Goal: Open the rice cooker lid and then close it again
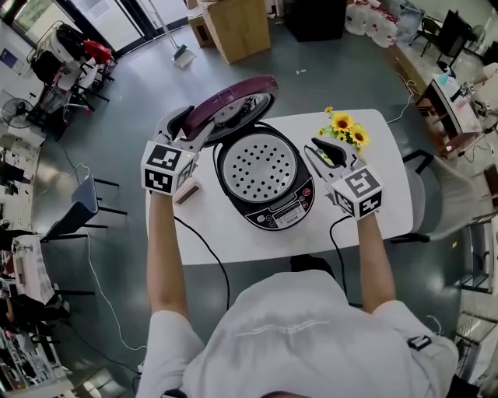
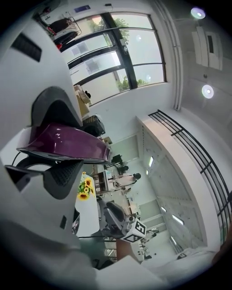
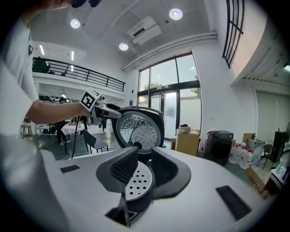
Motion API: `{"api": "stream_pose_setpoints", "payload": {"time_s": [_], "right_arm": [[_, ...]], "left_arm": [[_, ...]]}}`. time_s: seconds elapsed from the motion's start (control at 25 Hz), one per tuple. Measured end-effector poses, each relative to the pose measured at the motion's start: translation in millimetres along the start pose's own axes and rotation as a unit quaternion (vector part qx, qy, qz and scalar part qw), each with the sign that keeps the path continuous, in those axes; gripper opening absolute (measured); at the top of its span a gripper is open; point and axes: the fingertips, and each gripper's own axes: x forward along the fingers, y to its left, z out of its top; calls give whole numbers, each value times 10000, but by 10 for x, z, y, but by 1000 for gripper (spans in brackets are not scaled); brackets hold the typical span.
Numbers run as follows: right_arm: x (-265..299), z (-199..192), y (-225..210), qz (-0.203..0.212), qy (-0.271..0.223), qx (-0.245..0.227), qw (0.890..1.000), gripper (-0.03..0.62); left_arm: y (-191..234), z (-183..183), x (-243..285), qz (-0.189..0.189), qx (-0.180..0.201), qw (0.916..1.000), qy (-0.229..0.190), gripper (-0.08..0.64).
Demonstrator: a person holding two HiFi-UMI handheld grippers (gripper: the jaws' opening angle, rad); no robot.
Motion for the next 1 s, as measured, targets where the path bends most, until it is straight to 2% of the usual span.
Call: {"api": "stream_pose_setpoints", "payload": {"time_s": [0.2,0.56,0.72,1.0], "right_arm": [[-205,-121,140,-155,107,-35,9998,107],[-464,-207,385,-382,164,24,9991,106],[-581,-292,506,-409,216,34,9989,106],[-790,-406,638,-506,312,47,9982,106]], "left_arm": [[-209,1,-92,-118,102,9998,-123,239],[-603,-19,-251,-423,45,9986,-328,239],[-778,-57,-295,-612,44,9976,-336,243],[-1003,-122,-364,-690,9,9970,-338,250]]}}
